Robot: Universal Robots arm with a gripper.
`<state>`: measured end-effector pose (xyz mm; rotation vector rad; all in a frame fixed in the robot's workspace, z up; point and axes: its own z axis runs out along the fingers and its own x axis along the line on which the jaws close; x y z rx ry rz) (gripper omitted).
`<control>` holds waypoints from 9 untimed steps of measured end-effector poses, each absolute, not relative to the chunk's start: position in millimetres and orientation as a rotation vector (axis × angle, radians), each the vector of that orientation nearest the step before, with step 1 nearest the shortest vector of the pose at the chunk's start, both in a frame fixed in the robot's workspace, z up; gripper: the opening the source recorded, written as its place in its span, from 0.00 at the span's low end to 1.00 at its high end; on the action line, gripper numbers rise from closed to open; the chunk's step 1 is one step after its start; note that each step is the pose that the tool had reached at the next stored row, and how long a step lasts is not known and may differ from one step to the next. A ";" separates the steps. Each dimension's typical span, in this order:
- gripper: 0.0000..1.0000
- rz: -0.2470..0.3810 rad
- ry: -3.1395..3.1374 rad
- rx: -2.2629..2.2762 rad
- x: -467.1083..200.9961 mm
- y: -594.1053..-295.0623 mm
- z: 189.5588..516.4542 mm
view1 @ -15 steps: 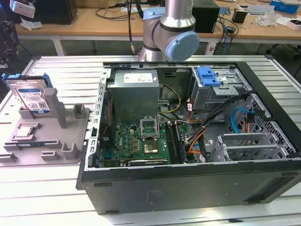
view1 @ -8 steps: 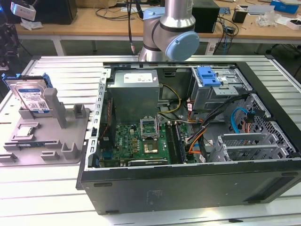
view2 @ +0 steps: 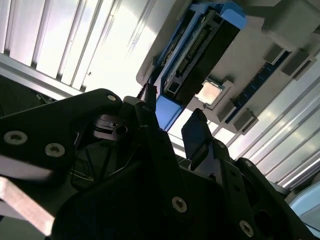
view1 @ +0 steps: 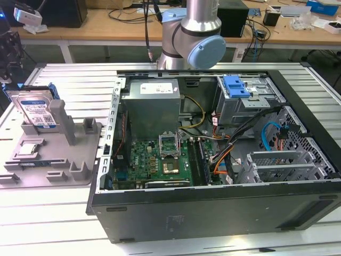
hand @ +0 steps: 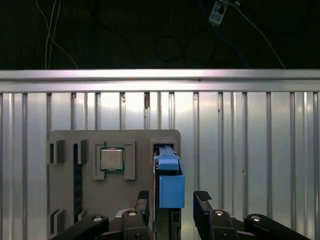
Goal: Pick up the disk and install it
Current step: 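Pick up the disk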
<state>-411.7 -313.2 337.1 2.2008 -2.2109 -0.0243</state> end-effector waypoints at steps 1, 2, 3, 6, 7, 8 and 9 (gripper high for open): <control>0.48 -0.024 -2.211 2.201 -411.7 -313.5 336.3; 0.48 -0.024 -2.211 2.201 -411.7 -314.2 334.2; 0.48 -0.023 -2.211 2.201 -411.7 -314.3 332.8; 0.48 -0.023 -2.211 2.201 -411.7 -314.5 331.0; 0.48 -0.023 -2.212 2.201 -411.7 -314.6 330.1; 0.48 -0.023 -2.212 2.201 -411.8 -314.6 329.4; 0.48 -0.023 -2.212 2.201 -411.7 -314.7 328.9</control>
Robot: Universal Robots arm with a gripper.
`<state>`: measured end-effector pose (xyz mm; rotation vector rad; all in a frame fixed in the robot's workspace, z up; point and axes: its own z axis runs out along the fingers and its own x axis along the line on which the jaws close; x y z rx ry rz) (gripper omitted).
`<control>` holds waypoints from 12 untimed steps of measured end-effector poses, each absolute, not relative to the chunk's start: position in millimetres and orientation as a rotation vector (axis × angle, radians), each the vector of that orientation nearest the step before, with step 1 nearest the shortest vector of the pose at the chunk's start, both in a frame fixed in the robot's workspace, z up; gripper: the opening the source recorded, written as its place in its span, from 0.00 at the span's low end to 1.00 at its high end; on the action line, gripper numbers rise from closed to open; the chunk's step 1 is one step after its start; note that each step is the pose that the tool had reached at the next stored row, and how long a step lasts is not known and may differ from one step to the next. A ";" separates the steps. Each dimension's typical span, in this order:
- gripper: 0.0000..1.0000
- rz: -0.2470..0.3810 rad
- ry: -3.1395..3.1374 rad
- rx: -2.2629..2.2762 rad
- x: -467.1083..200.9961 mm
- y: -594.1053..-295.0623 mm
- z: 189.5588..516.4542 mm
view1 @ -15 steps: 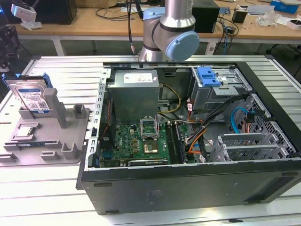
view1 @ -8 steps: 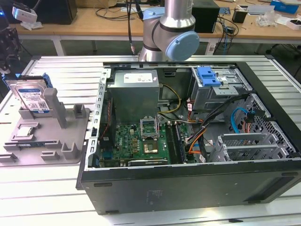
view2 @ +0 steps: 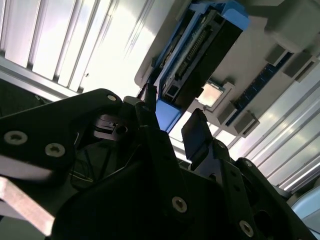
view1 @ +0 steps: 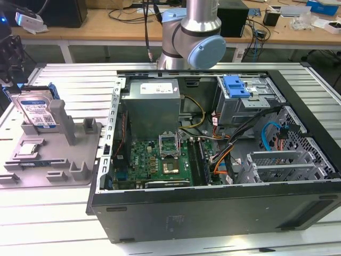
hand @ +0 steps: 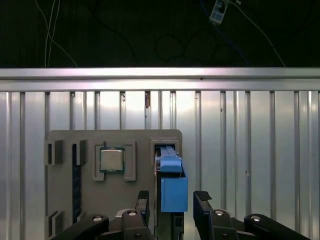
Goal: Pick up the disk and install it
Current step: 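Pick up the disk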
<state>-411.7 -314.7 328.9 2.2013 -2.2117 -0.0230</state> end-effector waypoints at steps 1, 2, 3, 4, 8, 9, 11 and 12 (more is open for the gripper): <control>0.48 -0.023 -2.212 2.201 -411.7 -314.7 328.3; 0.48 -0.023 -2.212 2.201 -411.8 -314.8 326.8; 0.48 -0.022 -2.212 2.202 -412.1 -314.9 324.8; 0.48 -0.022 -2.212 2.202 -412.3 -314.9 324.1; 0.48 -0.022 -2.212 2.202 -414.2 -314.8 319.9; 0.48 -0.022 -2.212 2.202 -414.4 -314.8 319.2; 0.48 -0.022 -2.212 2.202 -415.0 -314.8 317.3; 0.48 -0.022 -2.212 2.202 -415.2 -314.8 316.2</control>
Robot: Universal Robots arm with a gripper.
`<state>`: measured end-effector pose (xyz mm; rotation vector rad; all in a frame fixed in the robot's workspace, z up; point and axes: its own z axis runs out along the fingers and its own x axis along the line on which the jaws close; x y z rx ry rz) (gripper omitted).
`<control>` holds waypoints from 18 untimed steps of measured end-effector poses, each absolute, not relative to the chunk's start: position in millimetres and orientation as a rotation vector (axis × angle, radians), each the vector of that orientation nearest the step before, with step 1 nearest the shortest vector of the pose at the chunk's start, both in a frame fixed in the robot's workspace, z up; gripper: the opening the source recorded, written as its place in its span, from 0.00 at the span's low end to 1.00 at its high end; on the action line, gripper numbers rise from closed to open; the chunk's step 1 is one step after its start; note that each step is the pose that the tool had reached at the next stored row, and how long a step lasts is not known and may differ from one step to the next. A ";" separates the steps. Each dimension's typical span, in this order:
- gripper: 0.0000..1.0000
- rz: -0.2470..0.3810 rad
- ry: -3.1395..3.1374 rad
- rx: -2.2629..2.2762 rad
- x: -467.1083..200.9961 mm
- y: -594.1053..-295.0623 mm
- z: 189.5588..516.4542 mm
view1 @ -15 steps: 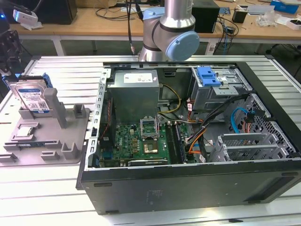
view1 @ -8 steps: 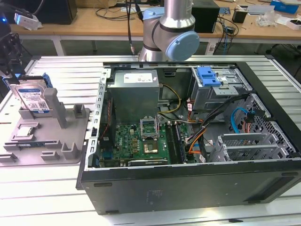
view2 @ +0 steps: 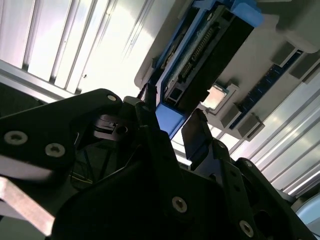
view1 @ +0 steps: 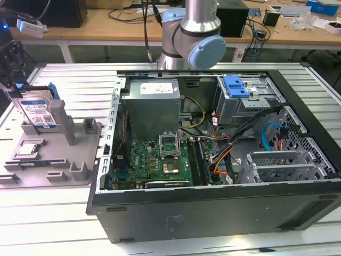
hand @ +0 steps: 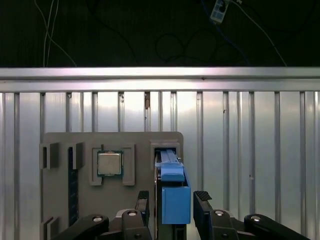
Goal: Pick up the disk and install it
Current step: 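Pick up the disk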
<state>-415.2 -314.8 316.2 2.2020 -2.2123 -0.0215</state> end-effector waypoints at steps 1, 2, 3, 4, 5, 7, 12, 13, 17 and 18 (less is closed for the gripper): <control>0.48 -0.022 -2.212 2.202 -415.4 -314.8 315.3; 0.48 -0.022 -2.212 2.202 -415.4 -314.8 314.8; 0.48 -0.022 -2.212 2.202 -415.4 -314.8 314.2; 0.48 -0.022 -2.212 2.202 -415.5 -314.9 313.4; 0.48 -0.022 -2.212 2.202 -415.5 -314.9 312.9; 0.48 -0.021 -2.212 2.202 -415.4 -315.3 311.5; 0.48 -0.022 -2.212 2.202 -415.4 -315.6 307.9; 0.48 -0.022 -2.212 2.202 -415.4 -315.7 306.9; 0.48 -0.022 -2.212 2.202 -415.4 -315.7 303.6; 0.48 -0.022 -2.212 2.202 -415.4 -315.7 302.9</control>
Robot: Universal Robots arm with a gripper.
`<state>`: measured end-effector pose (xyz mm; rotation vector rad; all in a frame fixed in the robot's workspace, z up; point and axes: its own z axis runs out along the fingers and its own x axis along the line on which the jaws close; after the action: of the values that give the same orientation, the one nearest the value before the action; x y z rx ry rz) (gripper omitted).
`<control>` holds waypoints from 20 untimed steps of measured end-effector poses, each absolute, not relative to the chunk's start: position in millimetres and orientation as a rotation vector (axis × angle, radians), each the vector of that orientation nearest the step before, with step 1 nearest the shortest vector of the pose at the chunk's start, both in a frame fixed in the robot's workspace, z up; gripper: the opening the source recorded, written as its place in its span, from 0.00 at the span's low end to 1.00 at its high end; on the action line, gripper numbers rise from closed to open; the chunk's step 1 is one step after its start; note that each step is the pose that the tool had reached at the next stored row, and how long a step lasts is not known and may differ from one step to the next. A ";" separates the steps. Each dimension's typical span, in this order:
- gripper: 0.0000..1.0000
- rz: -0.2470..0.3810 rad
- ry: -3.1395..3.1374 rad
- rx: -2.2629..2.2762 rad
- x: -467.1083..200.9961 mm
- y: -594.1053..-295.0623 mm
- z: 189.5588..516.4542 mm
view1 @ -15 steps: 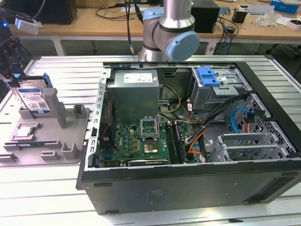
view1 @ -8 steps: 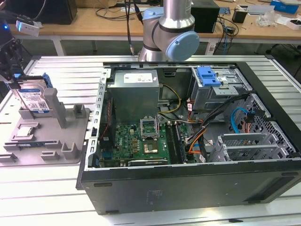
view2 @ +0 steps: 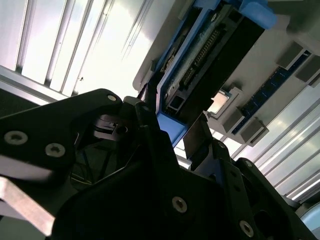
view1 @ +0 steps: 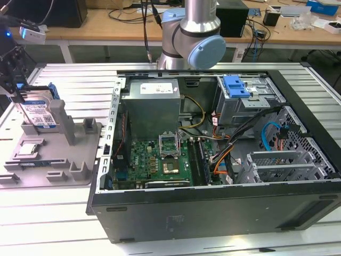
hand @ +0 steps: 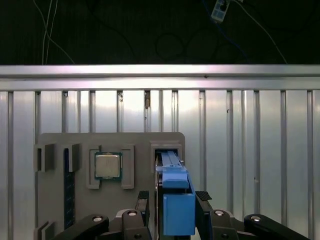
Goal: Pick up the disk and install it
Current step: 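Pick up the disk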
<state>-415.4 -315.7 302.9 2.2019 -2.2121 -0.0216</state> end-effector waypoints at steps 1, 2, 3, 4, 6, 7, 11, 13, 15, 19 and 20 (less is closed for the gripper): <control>0.48 -0.022 -2.212 2.202 -415.4 -315.7 302.5; 0.48 -0.022 -2.212 2.202 -415.4 -315.7 302.3; 0.48 -0.022 -2.212 2.202 -415.4 -315.7 301.8; 0.48 -0.022 -2.212 2.202 -415.4 -315.7 301.6; 0.48 -0.022 -2.212 2.202 -415.4 -315.7 301.4; 0.48 -0.022 -2.212 2.202 -415.4 -315.6 301.3; 0.48 -0.022 -2.212 2.202 -415.4 -314.1 300.6; 0.48 -0.022 -2.212 2.202 -415.4 -313.7 300.2; 0.48 -0.022 -2.211 2.203 -415.5 -313.6 299.5; 0.48 -0.022 -2.210 2.204 -416.1 -311.9 298.8; 0.48 -0.022 -2.210 2.204 -416.6 -311.6 298.8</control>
<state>-416.6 -311.6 298.8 2.2042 -2.2098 -0.0216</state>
